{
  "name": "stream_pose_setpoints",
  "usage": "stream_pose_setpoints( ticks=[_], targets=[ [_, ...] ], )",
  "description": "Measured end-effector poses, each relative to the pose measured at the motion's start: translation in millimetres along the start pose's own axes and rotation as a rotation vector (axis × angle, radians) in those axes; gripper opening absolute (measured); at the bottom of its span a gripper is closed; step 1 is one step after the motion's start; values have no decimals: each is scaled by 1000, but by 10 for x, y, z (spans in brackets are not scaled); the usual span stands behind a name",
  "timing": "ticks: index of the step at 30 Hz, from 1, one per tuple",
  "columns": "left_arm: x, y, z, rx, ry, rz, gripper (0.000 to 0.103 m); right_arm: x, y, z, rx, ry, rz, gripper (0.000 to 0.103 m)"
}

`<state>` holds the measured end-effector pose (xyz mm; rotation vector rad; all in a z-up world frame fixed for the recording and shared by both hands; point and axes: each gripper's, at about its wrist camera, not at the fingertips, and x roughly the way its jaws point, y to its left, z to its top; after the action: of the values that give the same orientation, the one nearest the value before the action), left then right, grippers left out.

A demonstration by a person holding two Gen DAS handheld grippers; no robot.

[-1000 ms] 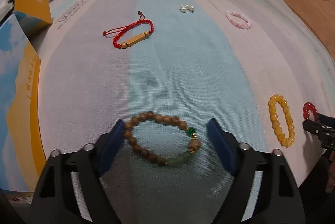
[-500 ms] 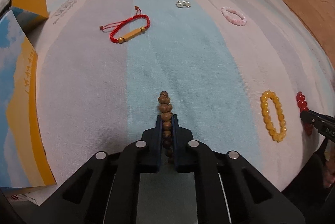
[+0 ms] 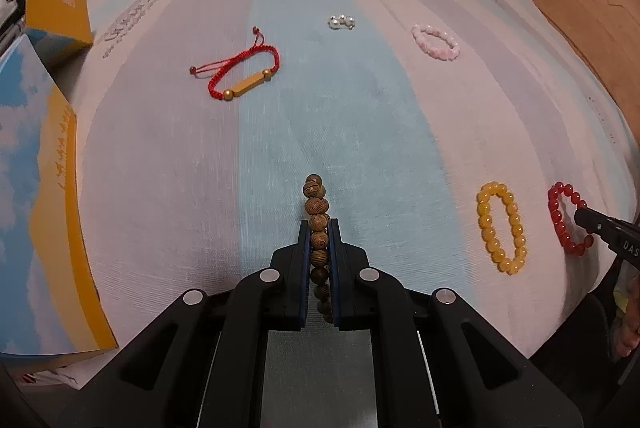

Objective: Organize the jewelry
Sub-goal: 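Grasp the red bead bracelet with the right tool while the left tool grasps the brown wooden bead bracelet, then carry both bead bracelets over the open white box with both tools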

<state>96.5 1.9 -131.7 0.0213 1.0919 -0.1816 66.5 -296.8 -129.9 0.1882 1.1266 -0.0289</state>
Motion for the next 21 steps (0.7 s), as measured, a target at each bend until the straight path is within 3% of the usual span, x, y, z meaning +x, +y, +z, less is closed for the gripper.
stream_pose_setpoints(
  ticks=[21],
  targets=[
    [-393, 26, 182, -10, -27, 18, 7, -510, 242, 253, -17, -106, 36, 13]
  ],
)
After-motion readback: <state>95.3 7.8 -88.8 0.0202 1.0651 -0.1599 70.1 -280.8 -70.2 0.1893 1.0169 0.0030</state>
